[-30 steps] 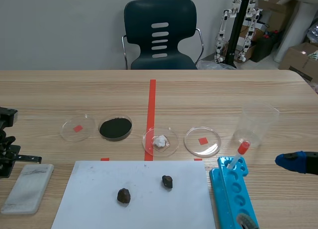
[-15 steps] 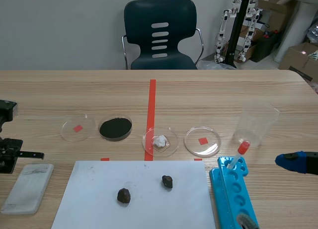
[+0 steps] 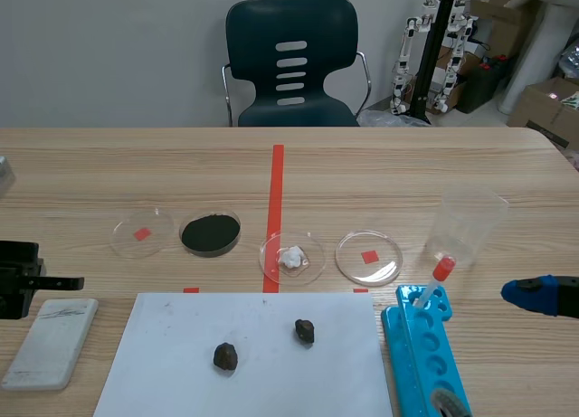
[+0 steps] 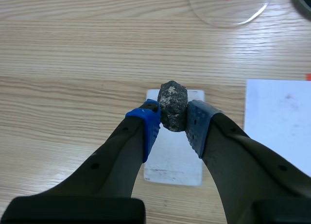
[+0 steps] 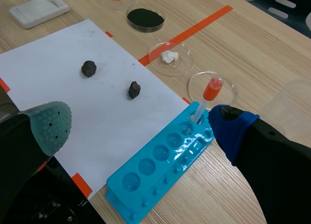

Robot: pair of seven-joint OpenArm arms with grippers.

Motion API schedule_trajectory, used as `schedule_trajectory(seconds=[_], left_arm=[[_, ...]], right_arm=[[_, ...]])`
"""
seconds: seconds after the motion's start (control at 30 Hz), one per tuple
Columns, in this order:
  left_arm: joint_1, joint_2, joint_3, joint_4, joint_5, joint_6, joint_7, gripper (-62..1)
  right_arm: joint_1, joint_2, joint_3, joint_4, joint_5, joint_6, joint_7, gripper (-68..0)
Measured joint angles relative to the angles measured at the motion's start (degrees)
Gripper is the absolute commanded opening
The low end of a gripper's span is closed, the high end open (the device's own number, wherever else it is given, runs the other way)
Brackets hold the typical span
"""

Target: Rub the mineral on the streak plate

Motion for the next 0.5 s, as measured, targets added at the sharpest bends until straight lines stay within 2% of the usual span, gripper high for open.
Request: schedule_trajectory(seconds=[0.1, 0.2, 0.37, 0.5], left_arm=[[5.6, 0.0, -1.0, 4.4, -0.8, -0.7, -3.6, -48.3], [11.3, 0.0, -1.1, 8.5, -0.8, -3.8, -9.5, -48.3], [20.6, 0.0, -1.1, 14.9, -1.0, -6.9, -15.4, -48.3], [28.2, 1.4, -1.1, 18.8, 0.2, -11.4, -22.4, -48.3]], right_arm=[[0.0, 0.0, 0.0, 0.0, 0.0, 0.0, 0.0, -8.8], [0.0, 0.0, 0.0, 0.0, 0.0, 0.0, 0.0, -8.8], [0.0, 0.0, 0.0, 0.0, 0.0, 0.0, 0.0, -8.8], [0.0, 0.0, 0.0, 0.0, 0.0, 0.0, 0.0, -8.8]])
